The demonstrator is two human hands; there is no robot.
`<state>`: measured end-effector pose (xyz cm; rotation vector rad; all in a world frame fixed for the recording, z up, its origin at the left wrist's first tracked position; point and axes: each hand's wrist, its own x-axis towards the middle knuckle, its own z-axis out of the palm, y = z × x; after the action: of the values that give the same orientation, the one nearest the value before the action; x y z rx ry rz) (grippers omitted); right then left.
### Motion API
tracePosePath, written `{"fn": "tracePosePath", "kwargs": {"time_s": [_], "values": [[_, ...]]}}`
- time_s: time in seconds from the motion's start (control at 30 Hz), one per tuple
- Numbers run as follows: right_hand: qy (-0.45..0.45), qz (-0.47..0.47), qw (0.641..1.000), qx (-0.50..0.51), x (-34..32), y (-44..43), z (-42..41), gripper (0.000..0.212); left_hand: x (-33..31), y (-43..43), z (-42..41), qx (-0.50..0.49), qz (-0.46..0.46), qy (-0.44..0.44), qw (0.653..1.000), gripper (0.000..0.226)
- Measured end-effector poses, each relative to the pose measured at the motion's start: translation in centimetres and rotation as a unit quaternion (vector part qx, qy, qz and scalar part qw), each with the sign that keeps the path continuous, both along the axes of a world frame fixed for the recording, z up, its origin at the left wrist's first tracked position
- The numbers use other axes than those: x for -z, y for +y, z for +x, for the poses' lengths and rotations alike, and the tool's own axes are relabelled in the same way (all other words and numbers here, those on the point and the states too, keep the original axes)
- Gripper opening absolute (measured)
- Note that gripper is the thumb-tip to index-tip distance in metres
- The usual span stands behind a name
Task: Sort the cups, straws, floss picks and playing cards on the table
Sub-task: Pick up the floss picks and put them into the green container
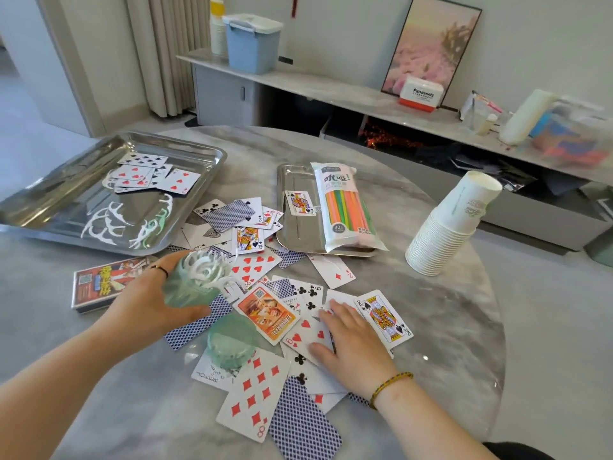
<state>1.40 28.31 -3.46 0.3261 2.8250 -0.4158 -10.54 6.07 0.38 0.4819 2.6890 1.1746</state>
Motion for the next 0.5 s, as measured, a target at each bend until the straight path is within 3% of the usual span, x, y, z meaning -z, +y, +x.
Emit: {"fn": "tracePosePath", "kwargs": {"time_s": [0.13,0.23,0.5], "values": [[0.045,0.014,0.999,-0.007,-0.3,-0.2,-0.9,0.064,0.0,-1.4,-1.9,-0.053,0.027,-0.015,0.998,0.082],[0.074,-0.008,0.997,-0.026,-1.2,-0.8,-3.4,0.049,-0.3,-2.6,-3.7,-0.109,0.066,-0.005,0.992,0.082],[0.051,-0.038,0.998,-0.016,-1.6,-4.0,-15.4,0.062,-0.2,-4.1,-6.4,-0.157,0.115,-0.020,0.981,0.080]]}}
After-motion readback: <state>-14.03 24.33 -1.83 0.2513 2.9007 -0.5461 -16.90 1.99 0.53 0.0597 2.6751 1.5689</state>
